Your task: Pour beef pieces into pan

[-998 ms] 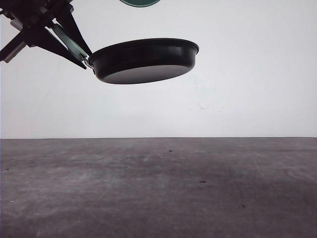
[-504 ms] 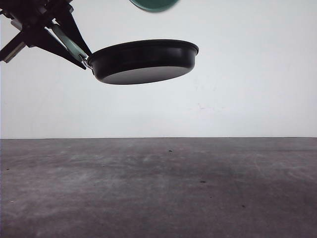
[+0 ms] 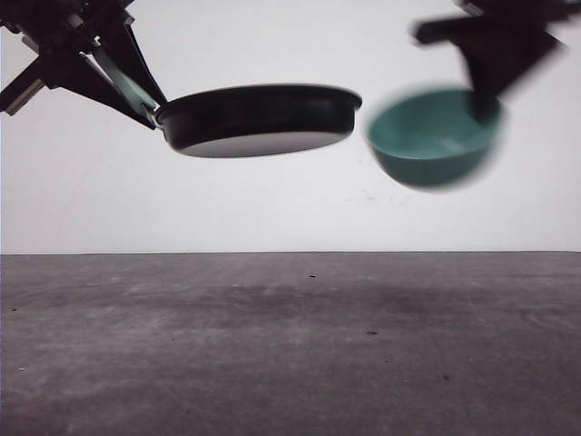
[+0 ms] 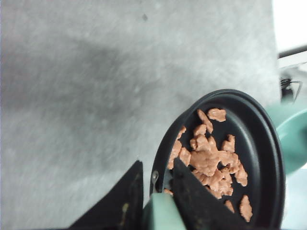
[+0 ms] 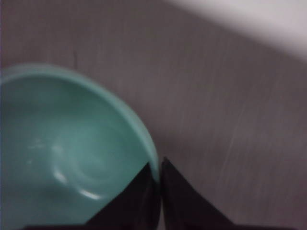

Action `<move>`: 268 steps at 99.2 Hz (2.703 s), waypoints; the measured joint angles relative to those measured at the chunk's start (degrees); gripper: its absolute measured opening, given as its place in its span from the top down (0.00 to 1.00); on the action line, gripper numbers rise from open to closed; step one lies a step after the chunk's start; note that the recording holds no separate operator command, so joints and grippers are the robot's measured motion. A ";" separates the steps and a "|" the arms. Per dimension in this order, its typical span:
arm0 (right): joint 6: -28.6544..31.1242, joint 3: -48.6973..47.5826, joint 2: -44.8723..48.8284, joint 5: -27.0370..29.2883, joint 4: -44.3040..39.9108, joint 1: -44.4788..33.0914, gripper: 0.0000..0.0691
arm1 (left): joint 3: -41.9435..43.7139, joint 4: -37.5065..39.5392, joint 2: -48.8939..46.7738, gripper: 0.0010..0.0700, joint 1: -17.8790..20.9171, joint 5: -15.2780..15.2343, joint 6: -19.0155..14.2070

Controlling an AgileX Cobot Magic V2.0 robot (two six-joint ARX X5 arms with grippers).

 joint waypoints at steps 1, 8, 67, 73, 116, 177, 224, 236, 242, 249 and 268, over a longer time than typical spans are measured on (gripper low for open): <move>0.55 -0.04 0.00 -0.81 -0.57 -0.74 0.98 | 0.00 0.00 0.00 0.93 -0.02 0.00 0.00; 3.10 -0.13 0.00 -4.96 -2.21 -5.53 0.98 | 0.00 -0.02 0.00 0.93 -0.02 0.02 0.00; 3.74 -7.02 10.84 -13.46 -3.10 -19.50 0.98 | 0.00 -0.42 0.00 0.93 -0.02 -0.02 1.09; 3.63 -7.98 11.37 -13.44 -2.38 -19.50 0.98 | 0.00 -0.44 0.00 0.93 -0.02 -0.02 1.09; 3.39 -8.61 11.72 -10.80 -0.57 -19.34 0.23 | 0.00 -0.63 0.00 0.93 -0.02 -0.98 1.33; 3.32 17.51 -14.08 -28.98 -0.52 -11.98 0.93 | 0.00 -0.02 5.20 0.93 2.49 -11.63 5.05; 3.32 17.49 -29.90 -28.28 -12.92 -5.97 0.98 | 0.00 3.58 18.38 0.93 2.34 -9.66 11.02; 3.32 17.49 -31.63 -26.18 -13.73 -5.97 0.98 | 0.00 3.65 19.17 0.93 2.36 -9.62 11.39; 3.32 17.49 -32.33 -25.09 -13.84 -5.97 0.98 | 0.00 3.19 19.50 0.93 2.36 -9.60 11.45; 3.32 17.49 -32.79 -24.15 -13.94 -5.97 0.98 | 0.02 2.45 19.52 0.93 2.36 -9.46 11.65; 3.32 17.49 -32.39 -24.02 -13.99 -5.97 0.98 | 0.02 -1.68 19.54 0.75 3.26 -9.51 11.89</move>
